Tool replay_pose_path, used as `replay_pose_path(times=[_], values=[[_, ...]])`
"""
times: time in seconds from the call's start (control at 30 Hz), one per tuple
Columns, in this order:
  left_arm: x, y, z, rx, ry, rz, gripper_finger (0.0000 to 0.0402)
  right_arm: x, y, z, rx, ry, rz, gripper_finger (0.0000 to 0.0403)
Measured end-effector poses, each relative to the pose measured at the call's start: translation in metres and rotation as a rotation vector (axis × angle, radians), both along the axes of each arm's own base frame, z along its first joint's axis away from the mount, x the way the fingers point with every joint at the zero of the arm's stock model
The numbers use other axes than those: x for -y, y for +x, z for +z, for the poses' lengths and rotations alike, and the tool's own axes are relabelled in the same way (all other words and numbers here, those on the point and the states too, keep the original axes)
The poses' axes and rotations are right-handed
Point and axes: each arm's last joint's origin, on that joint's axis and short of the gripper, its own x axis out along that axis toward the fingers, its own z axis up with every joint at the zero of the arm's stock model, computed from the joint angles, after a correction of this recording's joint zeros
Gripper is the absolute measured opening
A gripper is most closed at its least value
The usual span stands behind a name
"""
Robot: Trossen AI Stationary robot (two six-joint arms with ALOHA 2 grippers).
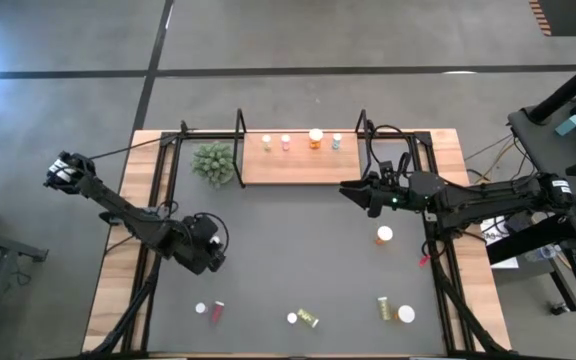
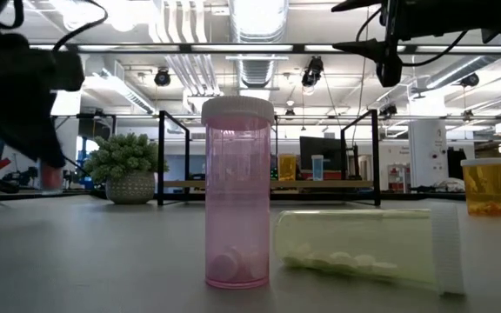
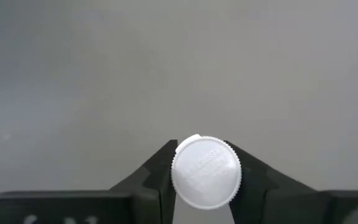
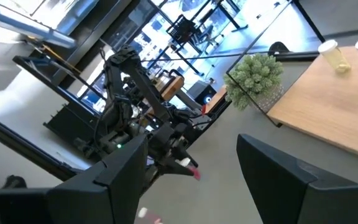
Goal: Pick and place medicine bottles onto shelf by color
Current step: Put the top blue pill bottle on the shelf aligned with the other blue pill bottle
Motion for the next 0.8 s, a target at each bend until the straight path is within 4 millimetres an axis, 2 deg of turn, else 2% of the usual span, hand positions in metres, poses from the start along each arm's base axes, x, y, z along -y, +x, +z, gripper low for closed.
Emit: replay_pose_path(times=[0.27, 0.4, 0.6, 0.8], values=[[0.000, 0.016, 0.027, 0.122, 0.016, -0.071, 0.0088, -0.002, 0.001, 0.001, -0.006, 0.006, 0.056, 0.0238], [-0.005, 0.029, 0.040, 0.184, 0.046, -0.093, 0.0085, -0.002, 0.004, 0.012, -0.030, -0.035, 0.071, 0.0238], [-0.015, 0.052, 0.065, 0.305, 0.120, -0.134, 0.0084, -0.002, 0.016, 0.034, -0.290, -0.122, 0.107, 0.0238], [-0.028, 0.074, 0.092, 0.374, 0.213, -0.142, 0.0084, -0.002, 0.039, 0.057, -0.501, -0.194, 0.141, 0.0238]])
